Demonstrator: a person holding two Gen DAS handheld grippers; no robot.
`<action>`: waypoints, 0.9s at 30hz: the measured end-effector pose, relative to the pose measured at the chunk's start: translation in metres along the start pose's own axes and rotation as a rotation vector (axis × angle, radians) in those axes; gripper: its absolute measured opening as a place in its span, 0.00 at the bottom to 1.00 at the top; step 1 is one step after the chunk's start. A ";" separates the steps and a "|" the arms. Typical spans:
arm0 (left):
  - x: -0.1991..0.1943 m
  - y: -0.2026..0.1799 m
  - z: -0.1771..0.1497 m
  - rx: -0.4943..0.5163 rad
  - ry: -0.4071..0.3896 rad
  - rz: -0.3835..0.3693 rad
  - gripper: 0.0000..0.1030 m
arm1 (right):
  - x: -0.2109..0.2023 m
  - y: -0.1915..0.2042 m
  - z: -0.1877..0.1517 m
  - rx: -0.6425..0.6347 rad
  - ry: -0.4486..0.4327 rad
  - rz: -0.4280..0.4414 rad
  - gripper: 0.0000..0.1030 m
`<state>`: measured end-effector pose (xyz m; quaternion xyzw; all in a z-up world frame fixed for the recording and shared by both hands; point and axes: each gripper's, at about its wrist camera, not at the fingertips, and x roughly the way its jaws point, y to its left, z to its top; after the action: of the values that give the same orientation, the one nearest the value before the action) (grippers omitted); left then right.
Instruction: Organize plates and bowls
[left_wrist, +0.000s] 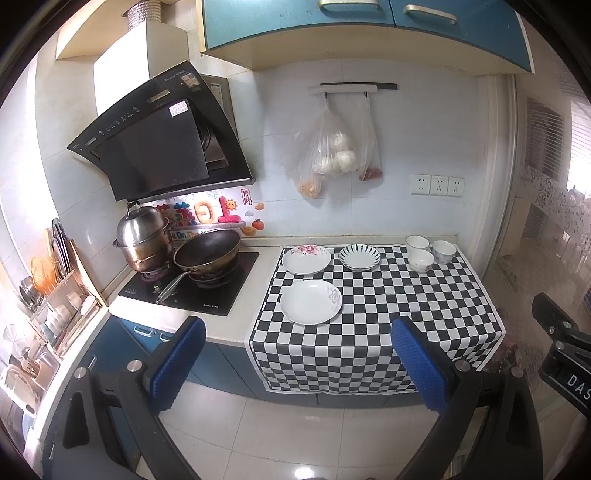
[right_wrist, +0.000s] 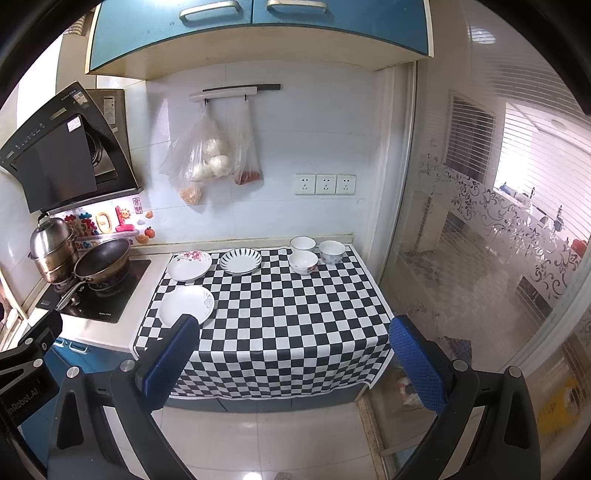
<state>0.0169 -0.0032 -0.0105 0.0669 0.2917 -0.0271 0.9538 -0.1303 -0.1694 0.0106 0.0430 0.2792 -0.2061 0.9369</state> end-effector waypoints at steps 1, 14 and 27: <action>0.001 0.002 0.002 0.000 0.001 -0.001 1.00 | 0.001 0.001 0.000 0.000 0.000 0.000 1.00; 0.053 0.035 0.015 -0.026 -0.058 0.026 1.00 | 0.040 0.033 0.006 0.049 -0.007 -0.017 1.00; 0.116 0.054 0.039 -0.018 -0.028 0.015 1.00 | 0.098 0.092 0.033 0.010 0.015 -0.024 1.00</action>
<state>0.1394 0.0435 -0.0374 0.0602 0.2783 -0.0185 0.9584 -0.0016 -0.1278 -0.0176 0.0457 0.2856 -0.2184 0.9320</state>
